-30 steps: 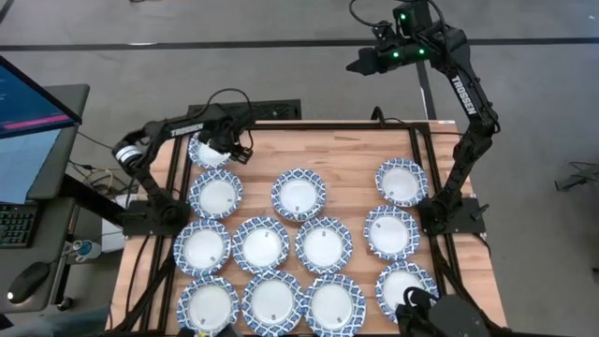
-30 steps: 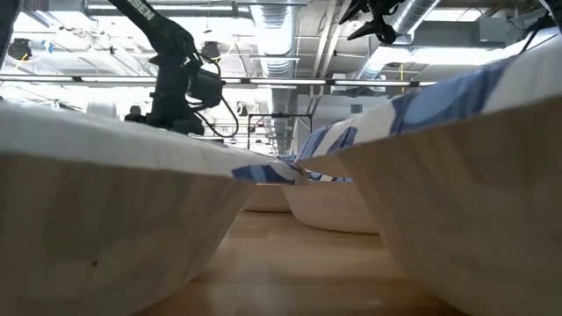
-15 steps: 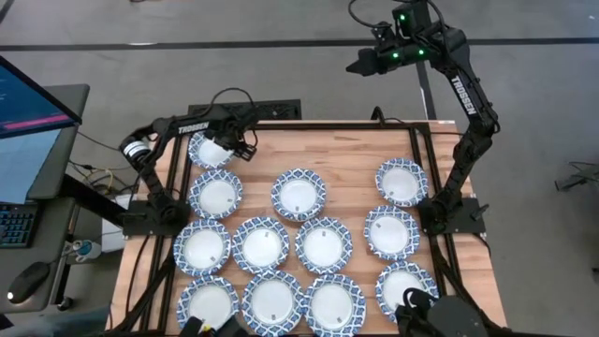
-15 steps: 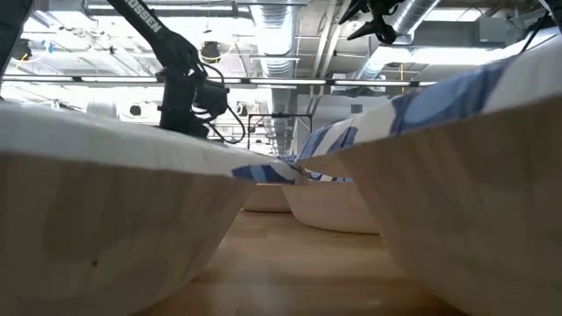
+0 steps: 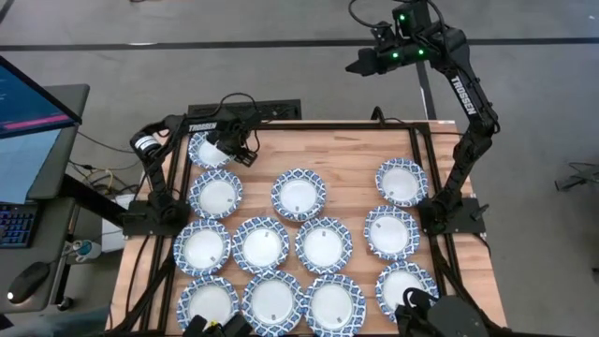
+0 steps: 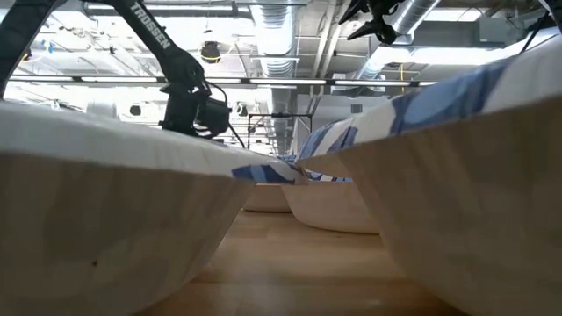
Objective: Nest bowls inside each other
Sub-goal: Stack the blue bowl on top of the blue bowls
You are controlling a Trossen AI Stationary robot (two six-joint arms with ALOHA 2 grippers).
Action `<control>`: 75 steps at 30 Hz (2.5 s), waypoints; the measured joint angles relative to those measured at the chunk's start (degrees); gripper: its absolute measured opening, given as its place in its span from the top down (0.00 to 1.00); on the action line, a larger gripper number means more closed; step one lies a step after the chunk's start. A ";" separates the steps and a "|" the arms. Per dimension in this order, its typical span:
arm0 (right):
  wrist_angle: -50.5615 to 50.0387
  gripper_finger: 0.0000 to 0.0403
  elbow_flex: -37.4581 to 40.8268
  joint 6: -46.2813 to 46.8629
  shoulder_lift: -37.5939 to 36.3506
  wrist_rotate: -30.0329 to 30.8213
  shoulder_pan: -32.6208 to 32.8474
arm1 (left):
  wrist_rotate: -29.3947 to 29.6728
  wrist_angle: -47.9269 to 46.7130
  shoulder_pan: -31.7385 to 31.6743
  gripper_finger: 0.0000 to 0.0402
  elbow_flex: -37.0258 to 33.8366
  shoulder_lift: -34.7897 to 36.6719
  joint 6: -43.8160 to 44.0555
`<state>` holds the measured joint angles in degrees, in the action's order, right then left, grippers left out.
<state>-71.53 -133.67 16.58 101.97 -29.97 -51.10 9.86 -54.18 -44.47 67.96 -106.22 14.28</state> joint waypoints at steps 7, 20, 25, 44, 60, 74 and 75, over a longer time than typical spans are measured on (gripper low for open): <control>0.45 0.43 0.00 0.00 0.00 0.02 -0.02 | 4.11 0.72 0.42 0.69 0.00 0.05 -2.67; 0.46 0.43 0.00 -0.02 0.00 -0.01 -0.02 | 5.14 2.24 0.36 0.98 0.01 0.14 -4.19; 0.47 0.43 0.00 -0.02 0.00 0.02 -0.08 | 4.80 -4.81 2.91 0.99 1.73 0.66 -4.63; -0.66 0.43 0.00 2.48 0.52 -0.18 -4.95 | 5.85 -11.40 35.65 1.00 19.74 10.28 -38.54; -3.14 0.43 0.00 6.47 0.50 -0.16 3.07 | 6.05 3.97 50.19 1.00 11.65 9.69 -51.18; -2.82 0.43 0.00 8.52 0.48 0.26 6.48 | 5.51 19.11 47.76 1.00 0.99 9.43 -52.87; -2.79 0.43 0.00 8.52 0.48 0.26 6.48 | 5.49 19.00 47.29 1.00 0.41 9.43 -52.75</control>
<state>-74.32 -133.67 25.10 102.45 -29.71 -44.62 15.35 -35.18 2.82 68.37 -96.79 -38.47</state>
